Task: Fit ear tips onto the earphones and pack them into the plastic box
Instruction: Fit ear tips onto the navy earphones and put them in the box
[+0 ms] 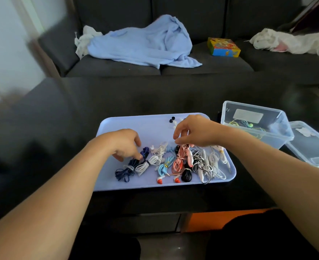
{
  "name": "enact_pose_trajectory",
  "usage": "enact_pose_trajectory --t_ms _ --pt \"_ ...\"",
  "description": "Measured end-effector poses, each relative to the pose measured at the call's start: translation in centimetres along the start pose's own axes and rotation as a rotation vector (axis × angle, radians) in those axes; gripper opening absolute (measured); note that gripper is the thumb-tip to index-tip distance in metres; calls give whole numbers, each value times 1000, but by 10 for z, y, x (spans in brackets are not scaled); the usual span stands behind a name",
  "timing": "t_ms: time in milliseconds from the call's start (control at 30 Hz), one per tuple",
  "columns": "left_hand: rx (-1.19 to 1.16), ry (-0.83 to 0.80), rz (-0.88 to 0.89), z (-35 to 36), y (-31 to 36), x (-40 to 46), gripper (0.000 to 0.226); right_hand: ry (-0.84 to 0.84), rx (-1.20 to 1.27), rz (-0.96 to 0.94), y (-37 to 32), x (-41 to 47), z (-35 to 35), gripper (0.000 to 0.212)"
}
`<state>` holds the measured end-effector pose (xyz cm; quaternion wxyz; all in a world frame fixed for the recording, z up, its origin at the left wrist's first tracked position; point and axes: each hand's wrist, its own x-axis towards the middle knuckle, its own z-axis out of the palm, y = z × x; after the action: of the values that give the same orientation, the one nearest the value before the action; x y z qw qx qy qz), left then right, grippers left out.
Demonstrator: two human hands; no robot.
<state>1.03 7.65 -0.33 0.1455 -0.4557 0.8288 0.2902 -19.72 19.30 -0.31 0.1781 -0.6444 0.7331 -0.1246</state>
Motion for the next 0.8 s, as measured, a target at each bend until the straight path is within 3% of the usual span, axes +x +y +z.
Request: enact_pose_trajectory --t_ms 300,400,467,600,700,800 --pt "-31 -54 27 6 -5 -7 52 177 24 35 -2 16 6 12" --pt "-80 -22 47 4 -6 -8 30 199 44 62 3 20 6 12" --pt "-220 12 54 0 -7 -7 19 217 63 89 6 24 6 11" --pt "-614 103 24 -8 -7 -4 28 354 168 166 14 29 2 11" --pt "-1034 120 -22 -14 -4 -2 38 513 308 266 24 33 0 13" --pt "-1501 26 -9 -20 2 -8 38 600 487 355 30 36 -1 15"
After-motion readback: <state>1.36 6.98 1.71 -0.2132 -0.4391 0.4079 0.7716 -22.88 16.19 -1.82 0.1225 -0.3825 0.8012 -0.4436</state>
